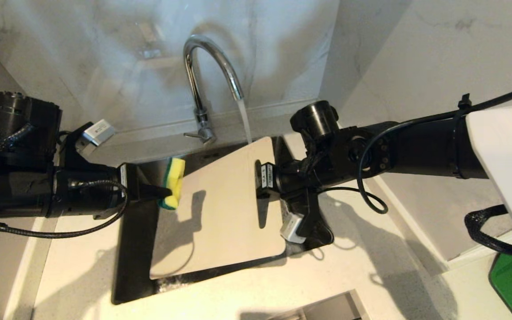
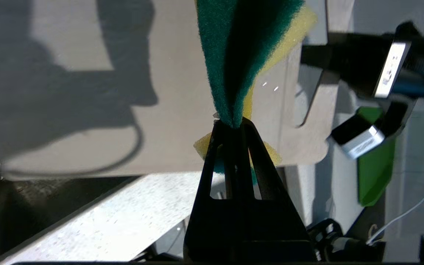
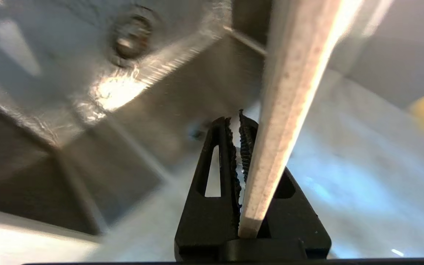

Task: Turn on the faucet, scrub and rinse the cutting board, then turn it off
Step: Scrub the cutting board underwater

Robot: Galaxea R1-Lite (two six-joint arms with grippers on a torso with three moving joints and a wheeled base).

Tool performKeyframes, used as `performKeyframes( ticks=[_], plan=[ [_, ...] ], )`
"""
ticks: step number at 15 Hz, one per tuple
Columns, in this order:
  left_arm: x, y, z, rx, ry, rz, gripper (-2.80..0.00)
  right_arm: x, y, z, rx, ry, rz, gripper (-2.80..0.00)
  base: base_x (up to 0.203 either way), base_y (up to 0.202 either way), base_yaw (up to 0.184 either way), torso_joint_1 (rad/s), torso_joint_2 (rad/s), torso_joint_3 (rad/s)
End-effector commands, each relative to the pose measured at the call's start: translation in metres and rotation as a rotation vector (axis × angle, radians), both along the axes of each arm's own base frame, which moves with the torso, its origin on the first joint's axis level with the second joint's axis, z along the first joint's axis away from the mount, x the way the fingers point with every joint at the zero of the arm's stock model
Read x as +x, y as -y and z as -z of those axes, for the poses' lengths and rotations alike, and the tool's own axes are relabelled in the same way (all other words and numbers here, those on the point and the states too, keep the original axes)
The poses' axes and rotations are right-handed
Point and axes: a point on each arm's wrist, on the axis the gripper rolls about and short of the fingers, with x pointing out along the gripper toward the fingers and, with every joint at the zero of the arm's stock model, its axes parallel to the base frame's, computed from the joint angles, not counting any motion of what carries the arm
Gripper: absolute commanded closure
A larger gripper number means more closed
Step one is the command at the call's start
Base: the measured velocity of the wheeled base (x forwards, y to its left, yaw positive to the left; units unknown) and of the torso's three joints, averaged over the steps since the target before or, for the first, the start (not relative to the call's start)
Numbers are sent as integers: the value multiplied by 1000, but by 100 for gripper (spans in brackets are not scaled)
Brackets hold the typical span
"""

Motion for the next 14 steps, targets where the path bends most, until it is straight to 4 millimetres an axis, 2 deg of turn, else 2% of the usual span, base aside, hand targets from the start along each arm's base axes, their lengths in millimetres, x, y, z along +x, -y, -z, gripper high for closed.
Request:
performKeyframes(
  ticks=[1,6,11,14],
  plan=[
    [6,9,-7,-14,-25,3,0,-17,-11,-12,9,34,-41,0,0,0,0,0,0,0],
    [25,20,-2,-12,-52,-4,0,-25,-26,-12,7,33,-54,0,0,0,0,0,0,0],
    [35,46,-25,-107,-33,13,0,-34,-31,-18,12,45,-67,0,0,0,0,0,0,0],
    [46,57,-20,-106,-43,14,0,-43,-32,-21,24,26,-62,0,0,0,0,0,0,0]
  ],
)
